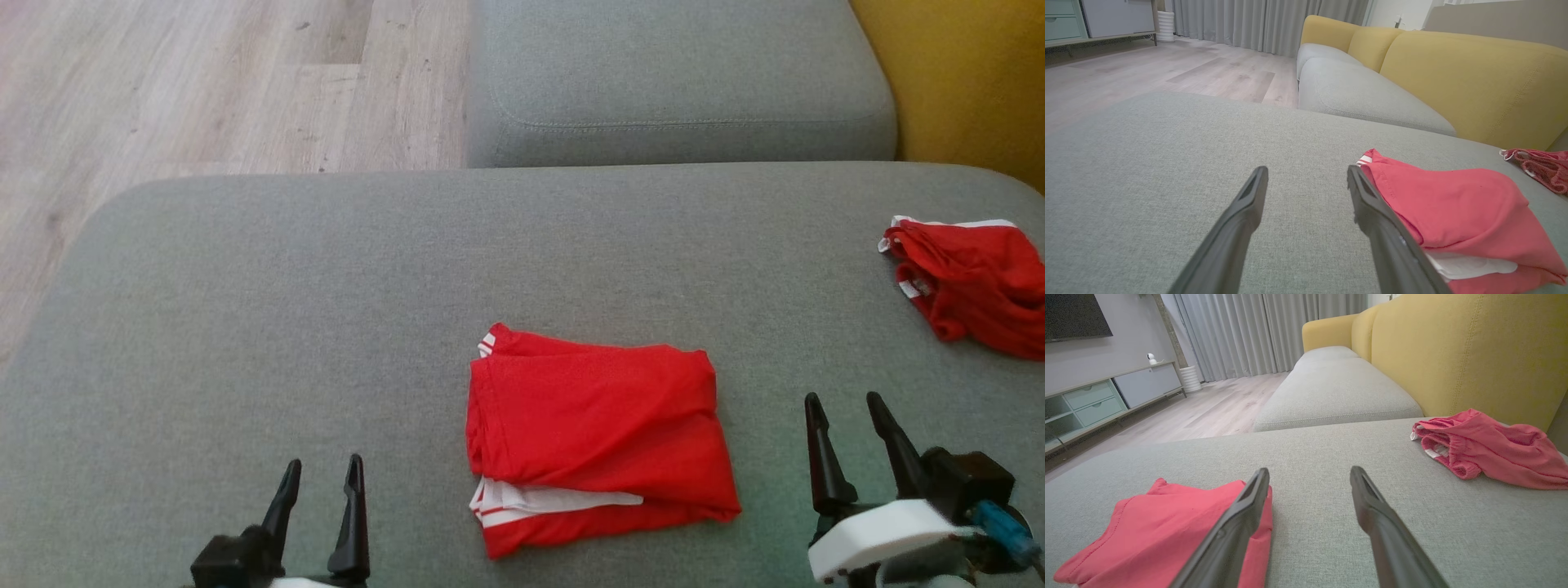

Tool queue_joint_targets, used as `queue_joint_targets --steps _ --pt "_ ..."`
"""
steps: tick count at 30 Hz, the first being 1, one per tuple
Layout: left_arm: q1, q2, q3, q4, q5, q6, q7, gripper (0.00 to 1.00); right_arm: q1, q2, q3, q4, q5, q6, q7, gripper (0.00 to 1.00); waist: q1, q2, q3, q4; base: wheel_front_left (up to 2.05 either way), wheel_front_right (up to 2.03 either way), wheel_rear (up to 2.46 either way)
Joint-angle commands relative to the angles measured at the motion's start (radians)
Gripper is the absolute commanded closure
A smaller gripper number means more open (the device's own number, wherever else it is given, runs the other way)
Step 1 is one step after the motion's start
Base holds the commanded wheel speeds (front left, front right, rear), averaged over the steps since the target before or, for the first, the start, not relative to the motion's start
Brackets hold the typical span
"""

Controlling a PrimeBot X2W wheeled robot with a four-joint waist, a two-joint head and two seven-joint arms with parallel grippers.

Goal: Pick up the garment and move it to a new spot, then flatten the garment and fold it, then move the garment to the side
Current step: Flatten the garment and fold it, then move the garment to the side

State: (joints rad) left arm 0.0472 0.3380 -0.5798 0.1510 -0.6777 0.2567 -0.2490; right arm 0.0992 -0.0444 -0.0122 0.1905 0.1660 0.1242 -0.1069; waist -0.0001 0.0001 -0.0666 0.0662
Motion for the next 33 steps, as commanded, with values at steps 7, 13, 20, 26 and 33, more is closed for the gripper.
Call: queue_joint_targets --steps 7,13,20,26,33 --pt "-0.021 0.016 0.045 -0.041 0.014 0.008 -0.012 0.00 -0.020 -0.006 0.025 -0.020 -0.016 0.007 -0.010 0.00 0.0001 -0.0001 -0.004 0.002 0.00 0.00 0.00" --pt "-0.025 0.016 0.044 -0.039 0.018 0.008 -0.012 0.00 -0.024 -0.006 0.029 -0.015 -0.025 0.007 0.002 0.00 0.0001 -0.0001 -0.001 0.010 0.00 0.00 0.00" --pt "-0.038 0.012 0.036 -0.036 0.024 0.004 -0.011 0.00 -0.079 -0.006 0.046 0.013 -0.054 0.007 0.069 0.00 0.0001 -0.0001 0.014 0.037 0.00 0.00 0.00" --pt "-0.049 0.002 0.026 -0.027 0.027 -0.001 -0.010 0.00 -0.163 -0.006 0.058 0.103 -0.047 0.007 0.146 0.00 0.0001 -0.0001 0.041 0.090 0.00 0.00 0.00" --pt "-0.057 -0.010 0.020 -0.014 0.029 -0.008 -0.010 0.00 -0.247 -0.006 0.020 0.256 -0.081 0.007 0.191 0.00 0.0001 -0.0001 0.089 0.162 0.00 0.00 0.00"
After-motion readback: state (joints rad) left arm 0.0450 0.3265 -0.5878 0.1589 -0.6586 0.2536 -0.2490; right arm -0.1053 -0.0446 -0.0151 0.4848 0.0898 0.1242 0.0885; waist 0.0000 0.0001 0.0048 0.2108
